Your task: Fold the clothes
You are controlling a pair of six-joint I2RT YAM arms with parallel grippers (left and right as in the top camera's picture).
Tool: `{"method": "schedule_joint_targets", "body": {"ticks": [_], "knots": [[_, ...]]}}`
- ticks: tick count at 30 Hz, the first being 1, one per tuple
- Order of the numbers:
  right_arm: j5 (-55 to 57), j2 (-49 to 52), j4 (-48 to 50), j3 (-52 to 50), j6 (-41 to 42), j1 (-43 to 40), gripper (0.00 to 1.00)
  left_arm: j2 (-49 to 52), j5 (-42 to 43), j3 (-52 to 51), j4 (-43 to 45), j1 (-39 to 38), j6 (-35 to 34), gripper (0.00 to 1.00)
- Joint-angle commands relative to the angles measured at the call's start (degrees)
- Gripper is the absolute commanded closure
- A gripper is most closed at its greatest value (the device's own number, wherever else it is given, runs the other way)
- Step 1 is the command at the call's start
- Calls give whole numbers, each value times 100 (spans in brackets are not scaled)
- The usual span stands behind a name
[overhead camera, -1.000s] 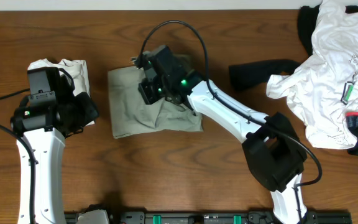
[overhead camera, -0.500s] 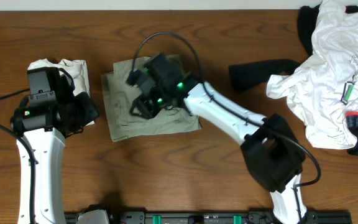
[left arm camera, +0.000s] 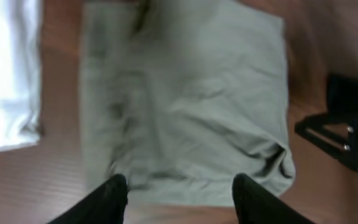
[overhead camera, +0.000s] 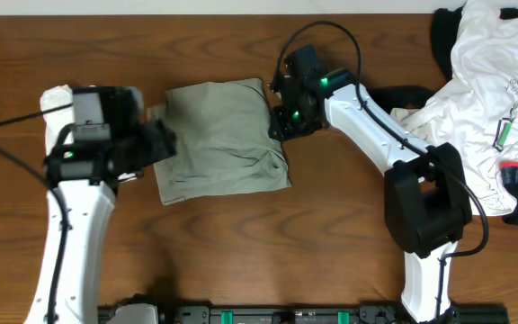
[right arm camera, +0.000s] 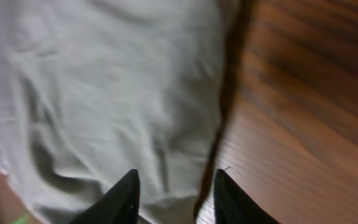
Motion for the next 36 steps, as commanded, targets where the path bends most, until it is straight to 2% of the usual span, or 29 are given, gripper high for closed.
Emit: {"method": "schedule_joint_targets", "body": {"ticks": [1,10,14,18,31,36], "knots": [[42,-175,-26,61,-116,48,61,562,-116,-94,223,-74,197,41],[365,-173,-144,61,-195,140,60,1982,-116,-94,474,-76,201,40],[363,-173,-192,61,-195,140,60,2076,-151,-94,588,-76,208,41],[363,-173,-197,61,-195,140,60,2107,-743,-96,555,-76,203,40],[363,-173,-216,61,-195,140,61,2872,-756,-96,584,-76,149,40],[363,-173,-214,61,-195,140,60,2927,-365,-94,651,-76,131,42]]}}
